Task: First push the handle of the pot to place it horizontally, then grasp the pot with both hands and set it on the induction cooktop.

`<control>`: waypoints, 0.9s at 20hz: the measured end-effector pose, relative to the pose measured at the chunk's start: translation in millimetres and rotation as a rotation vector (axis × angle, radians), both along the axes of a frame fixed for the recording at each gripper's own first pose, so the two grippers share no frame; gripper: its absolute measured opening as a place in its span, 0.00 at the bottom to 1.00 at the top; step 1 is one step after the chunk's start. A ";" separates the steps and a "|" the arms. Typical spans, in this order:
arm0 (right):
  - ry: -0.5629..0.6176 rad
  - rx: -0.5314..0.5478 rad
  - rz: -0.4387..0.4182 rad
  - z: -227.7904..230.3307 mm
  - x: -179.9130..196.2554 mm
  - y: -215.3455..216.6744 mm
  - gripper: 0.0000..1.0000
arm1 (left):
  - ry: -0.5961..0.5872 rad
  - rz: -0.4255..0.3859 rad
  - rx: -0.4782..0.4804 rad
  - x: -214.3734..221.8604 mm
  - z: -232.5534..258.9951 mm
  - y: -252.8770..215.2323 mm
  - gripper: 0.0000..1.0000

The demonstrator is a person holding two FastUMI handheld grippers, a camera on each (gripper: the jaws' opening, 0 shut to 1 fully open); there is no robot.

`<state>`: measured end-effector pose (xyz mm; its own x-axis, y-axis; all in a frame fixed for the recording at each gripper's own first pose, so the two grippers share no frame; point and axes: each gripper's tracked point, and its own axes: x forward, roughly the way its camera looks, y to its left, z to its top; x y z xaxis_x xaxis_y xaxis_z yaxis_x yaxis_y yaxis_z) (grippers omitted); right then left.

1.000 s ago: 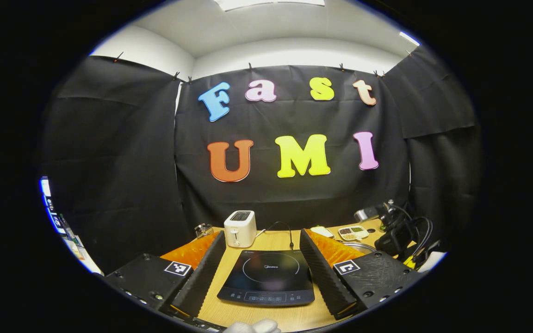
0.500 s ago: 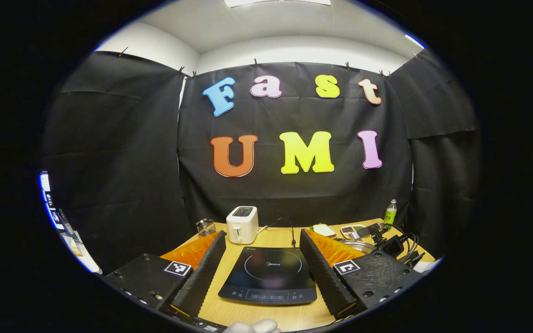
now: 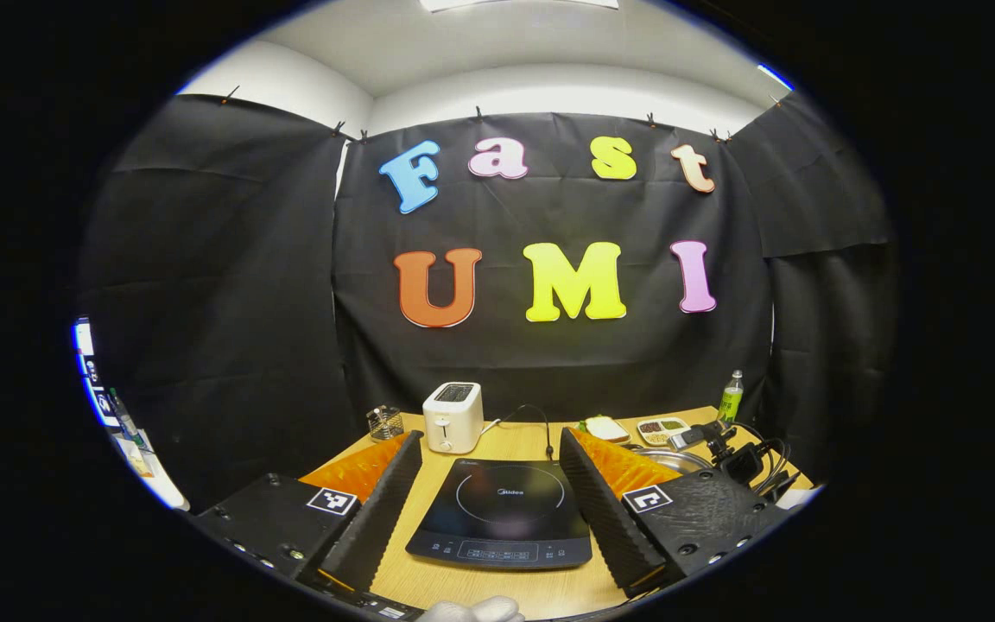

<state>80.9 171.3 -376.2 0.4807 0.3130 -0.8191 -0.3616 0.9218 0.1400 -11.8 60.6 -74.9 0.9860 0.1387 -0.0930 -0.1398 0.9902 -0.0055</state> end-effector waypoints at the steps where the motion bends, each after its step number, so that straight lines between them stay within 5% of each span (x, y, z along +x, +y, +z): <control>1: 0.003 0.001 -0.009 -0.4 1.1 -5.2 0.01 | 0.002 -0.004 -0.001 0.9 -0.5 -2.4 0.96; 18: -0.002 -0.035 -0.150 -7.7 27.2 -99.9 0.01 | 0.010 -0.041 -0.008 26.8 -1.6 -33.8 0.96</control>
<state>108.1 71.4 -383.9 0.5213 0.2092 -0.8273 -0.2199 0.9697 0.1067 14.9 26.8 -76.5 0.9898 0.0970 -0.1039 -0.0988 0.9950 -0.0119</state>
